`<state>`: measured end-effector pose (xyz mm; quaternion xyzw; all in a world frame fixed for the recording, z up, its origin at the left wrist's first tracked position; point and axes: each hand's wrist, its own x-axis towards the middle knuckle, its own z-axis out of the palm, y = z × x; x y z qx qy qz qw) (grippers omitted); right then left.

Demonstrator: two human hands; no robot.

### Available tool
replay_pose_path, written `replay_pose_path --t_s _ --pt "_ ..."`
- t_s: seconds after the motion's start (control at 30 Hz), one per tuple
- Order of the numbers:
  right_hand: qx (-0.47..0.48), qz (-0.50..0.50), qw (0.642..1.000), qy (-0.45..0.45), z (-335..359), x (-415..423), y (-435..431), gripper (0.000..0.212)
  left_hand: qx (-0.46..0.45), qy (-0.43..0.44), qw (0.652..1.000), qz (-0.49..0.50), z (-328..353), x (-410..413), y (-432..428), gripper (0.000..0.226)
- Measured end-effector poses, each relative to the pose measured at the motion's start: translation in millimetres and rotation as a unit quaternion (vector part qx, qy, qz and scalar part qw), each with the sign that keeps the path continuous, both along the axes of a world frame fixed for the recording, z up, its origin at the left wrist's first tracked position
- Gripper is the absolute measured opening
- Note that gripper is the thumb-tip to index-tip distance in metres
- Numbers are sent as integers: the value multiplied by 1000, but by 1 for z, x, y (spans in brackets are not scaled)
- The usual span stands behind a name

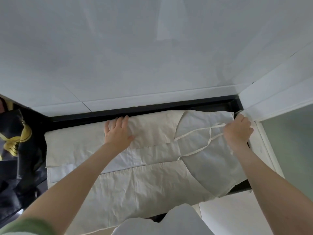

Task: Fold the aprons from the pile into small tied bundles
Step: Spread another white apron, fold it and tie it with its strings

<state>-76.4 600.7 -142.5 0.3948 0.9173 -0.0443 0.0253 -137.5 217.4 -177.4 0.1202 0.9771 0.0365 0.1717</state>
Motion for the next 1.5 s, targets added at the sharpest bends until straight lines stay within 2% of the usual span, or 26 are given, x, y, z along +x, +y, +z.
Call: replay_pose_path --t_s 0.07,0.13,0.23,0.37,0.43,0.53,0.6,0.7,0.8,0.93,1.07,1.2,1.4,1.47,1.5 --pt "-28 58 998 2 -1 -4 -14 39 -8 -9 1000 3 4 -5 1 89" --pt "-75 182 980 9 -3 -8 -36 44 -25 -17 1000 7 8 -10 3 92" --pt "-131 356 925 -15 -6 -18 -76 54 -77 -21 997 -10 15 -19 5 84" --pt "-178 465 867 -29 -5 -37 -124 57 -55 -41 998 -2 22 -26 1 60" --pt "-185 481 855 -58 -5 -46 -140 59 -37 -57 998 -7 25 -29 -3 47" --pt "-171 492 846 -110 -10 -55 -156 47 36 -136 990 12 34 -25 -12 37" --pt "-165 492 845 -129 -15 -57 -161 44 68 -148 986 31 35 -22 -20 34" --pt "-151 482 853 -129 -18 -58 -167 37 35 -130 990 35 30 -19 -32 36" --pt "-144 466 864 -122 -19 -61 -171 33 7 -157 986 47 24 -20 -43 43" --pt "-178 419 880 -133 -24 -67 -178 32 44 -204 974 91 18 -18 -56 48" --pt "-190 431 866 -169 -23 -71 -179 28 68 -225 966 105 15 -20 -66 37" --pt "-204 432 869 -126 -26 -74 -177 17 104 -214 967 93 16 -21 -74 28" --pt "-56 441 896 1 -33 -67 -181 9 142 -189 968 79 13 -24 -76 18" --pt "-68 456 887 12 -30 -62 -186 18 127 -188 972 68 9 -28 -78 22" --pt "-95 486 869 0 -27 -57 -189 24 120 -185 973 66 7 -28 -78 23"
